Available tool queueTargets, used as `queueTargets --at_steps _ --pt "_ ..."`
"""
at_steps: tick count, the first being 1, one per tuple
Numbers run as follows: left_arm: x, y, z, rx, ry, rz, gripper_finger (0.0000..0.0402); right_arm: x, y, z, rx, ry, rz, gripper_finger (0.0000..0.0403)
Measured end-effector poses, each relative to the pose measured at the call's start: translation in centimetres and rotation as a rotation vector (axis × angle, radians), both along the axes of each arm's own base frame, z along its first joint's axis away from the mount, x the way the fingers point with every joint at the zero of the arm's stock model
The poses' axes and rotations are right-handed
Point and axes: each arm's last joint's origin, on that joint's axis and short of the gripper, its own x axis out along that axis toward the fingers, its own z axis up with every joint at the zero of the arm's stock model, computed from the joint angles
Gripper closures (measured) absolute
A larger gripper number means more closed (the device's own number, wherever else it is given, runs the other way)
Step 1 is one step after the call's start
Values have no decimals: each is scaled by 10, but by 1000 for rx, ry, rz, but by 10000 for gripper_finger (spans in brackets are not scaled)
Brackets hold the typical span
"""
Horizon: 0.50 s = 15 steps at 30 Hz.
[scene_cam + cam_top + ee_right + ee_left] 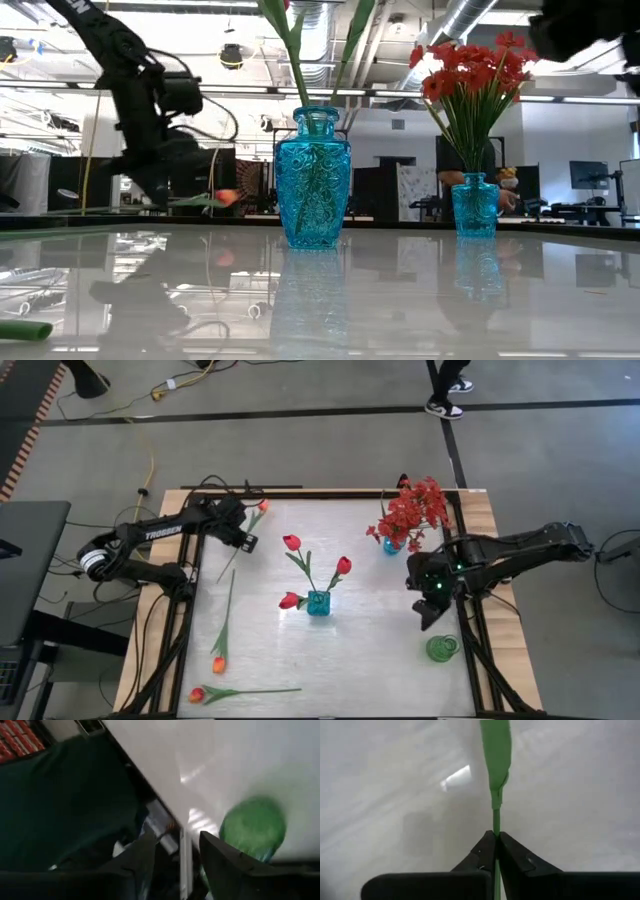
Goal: Sort flowers into vase by color
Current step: Put the top orange flower into the green vase
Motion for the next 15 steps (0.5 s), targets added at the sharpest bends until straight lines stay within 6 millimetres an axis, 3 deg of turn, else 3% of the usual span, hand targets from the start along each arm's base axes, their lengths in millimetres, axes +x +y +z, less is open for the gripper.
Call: queueTargets --at_steps 7,15 --pt "15 14 29 93 -107 -68 401 -7 9 0 93 162 -15 269" --pt "32 29 83 239 -229 -183 401 -7 12 0 12 86 8 284"
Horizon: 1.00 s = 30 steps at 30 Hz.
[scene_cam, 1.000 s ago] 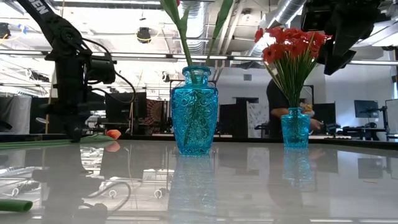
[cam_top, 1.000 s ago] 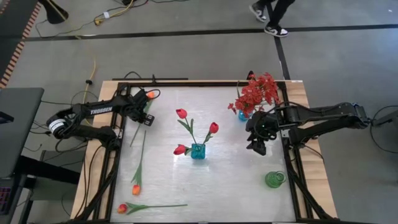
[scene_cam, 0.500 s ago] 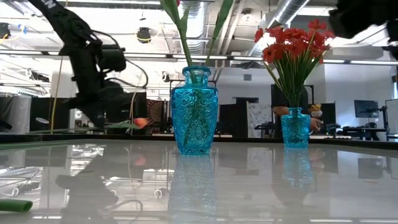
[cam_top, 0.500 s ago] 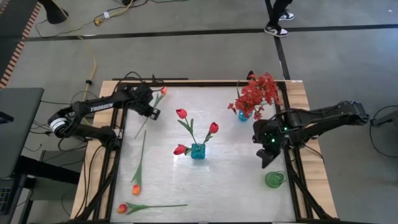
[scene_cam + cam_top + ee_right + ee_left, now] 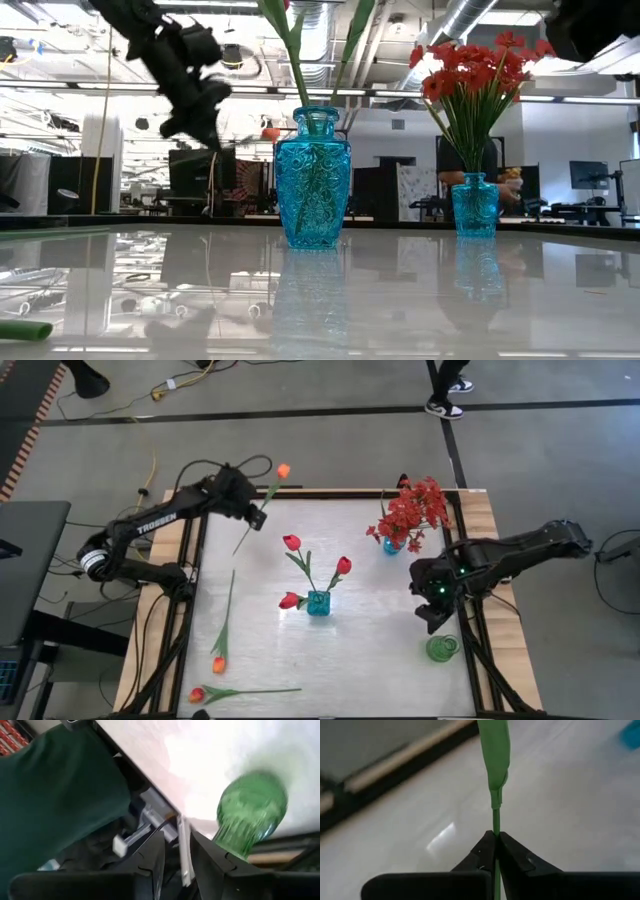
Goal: Sort flowers into vase by color
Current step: Put the top orange flower into the green vase
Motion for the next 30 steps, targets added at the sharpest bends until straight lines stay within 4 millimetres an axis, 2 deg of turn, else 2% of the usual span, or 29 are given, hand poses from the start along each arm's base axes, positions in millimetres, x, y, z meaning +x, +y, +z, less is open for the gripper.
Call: queueTargets --at_steps 4,8,14,18,24,30 --pt "7 3 34 59 -104 -88 401 -5 5 3 -94 -69 10 284" --pt "10 3 77 179 -260 -189 401 -10 11 11 -145 -169 -31 284" --pt "21 -2 129 354 -646 -380 401 -20 14 31 -219 -412 -149 285" --pt "38 -11 146 424 -835 -475 401 -25 7 48 -315 -641 -289 285" --pt "58 -22 160 573 -1012 -573 401 -30 -5 75 -446 -979 -424 285" --pt "69 -13 173 631 -1072 -583 401 -32 -13 81 -493 -1052 -451 285"
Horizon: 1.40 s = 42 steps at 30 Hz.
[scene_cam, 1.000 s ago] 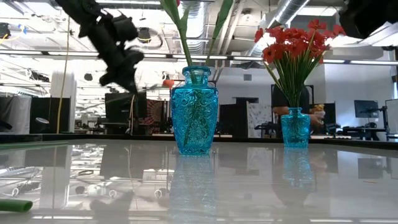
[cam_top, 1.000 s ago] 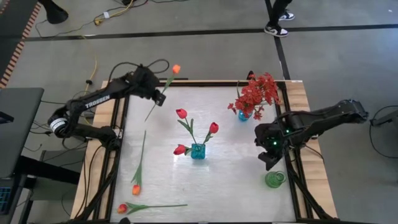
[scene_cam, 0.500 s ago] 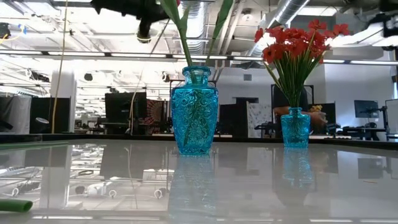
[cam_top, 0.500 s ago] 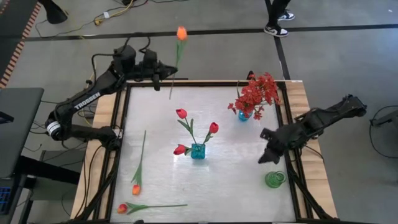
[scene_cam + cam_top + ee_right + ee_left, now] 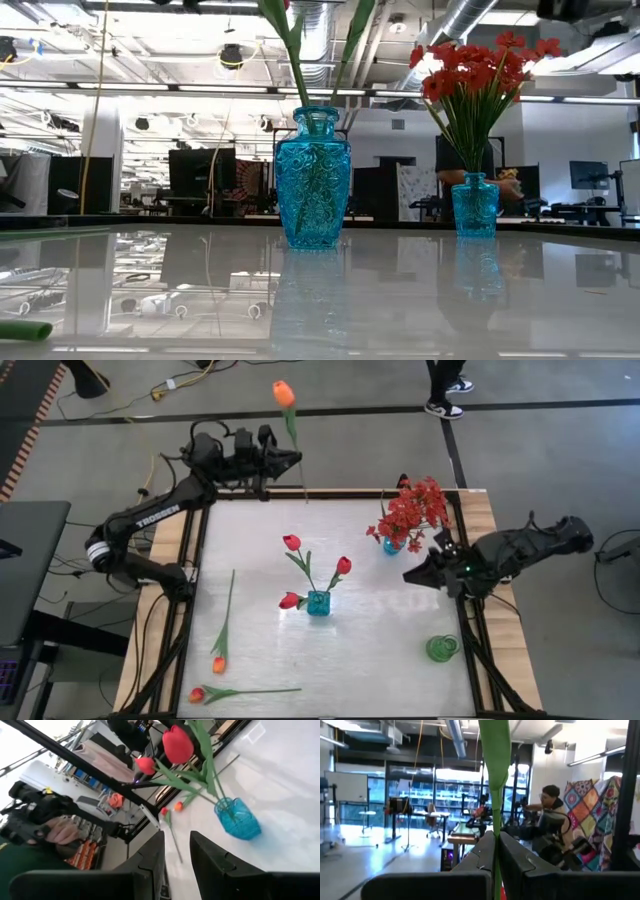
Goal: Sort flowers into vase by color
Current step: Put the top orange flower into the green vase
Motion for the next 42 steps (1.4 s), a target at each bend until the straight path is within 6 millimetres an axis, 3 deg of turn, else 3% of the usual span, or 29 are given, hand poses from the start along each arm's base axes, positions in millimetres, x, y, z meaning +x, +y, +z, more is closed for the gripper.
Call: queueTargets --at_steps 6,13,19,25,34,42 --pt "40 2 18 20 -2 -168 401 1 -4 0 -71 -10 -12 285" --pt "102 -23 24 52 1 -365 401 -2 -8 0 -185 -16 -11 285" --pt "133 -46 24 68 75 -394 401 -1 -15 -4 -273 20 -39 285" --pt "141 -67 27 74 108 -284 401 -1 -16 -4 -373 9 -27 285" --pt "149 -111 30 21 98 -327 401 0 -13 1 -378 -59 96 285" --pt "129 -160 53 76 42 -482 401 -1 -5 3 -320 -76 99 285"
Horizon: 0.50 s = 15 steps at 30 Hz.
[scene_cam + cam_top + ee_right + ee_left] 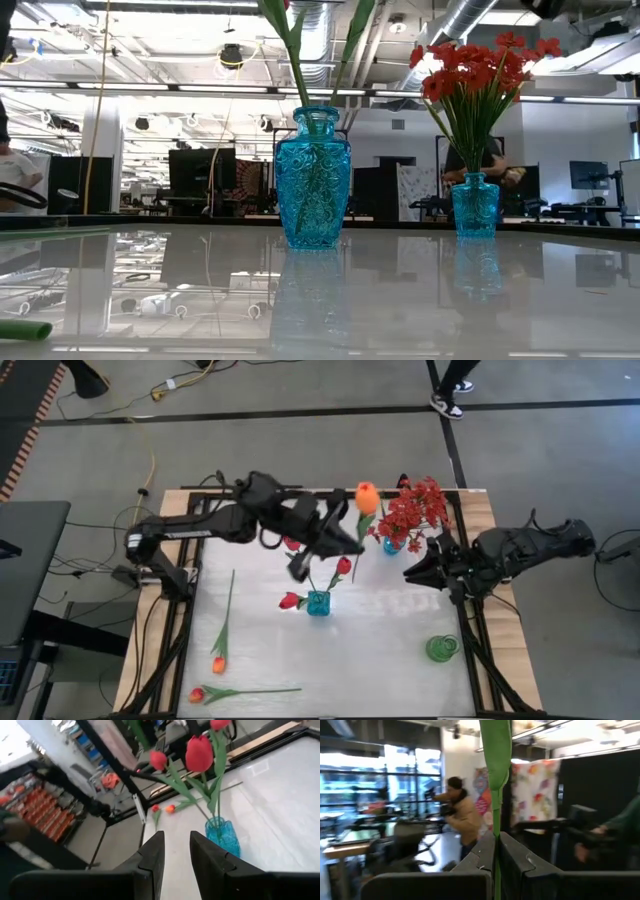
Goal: Sort flowers into vase by color
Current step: Put the top orange flower into the green vase
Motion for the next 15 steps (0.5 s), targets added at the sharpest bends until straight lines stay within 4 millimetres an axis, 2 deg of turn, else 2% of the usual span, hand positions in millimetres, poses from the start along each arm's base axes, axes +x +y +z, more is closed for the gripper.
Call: queueTargets --at_steps 3,6,11,15 --pt "-13 -22 8 -11 21 -82 401 2 4 4 27 -44 -20 285" --pt "-22 -52 6 47 66 -126 401 3 8 9 41 -90 5 285" --pt "-28 -100 0 153 60 -83 401 5 11 10 41 -102 -15 285" --pt "-31 -123 -3 163 61 -46 401 9 11 8 42 -91 -33 285"
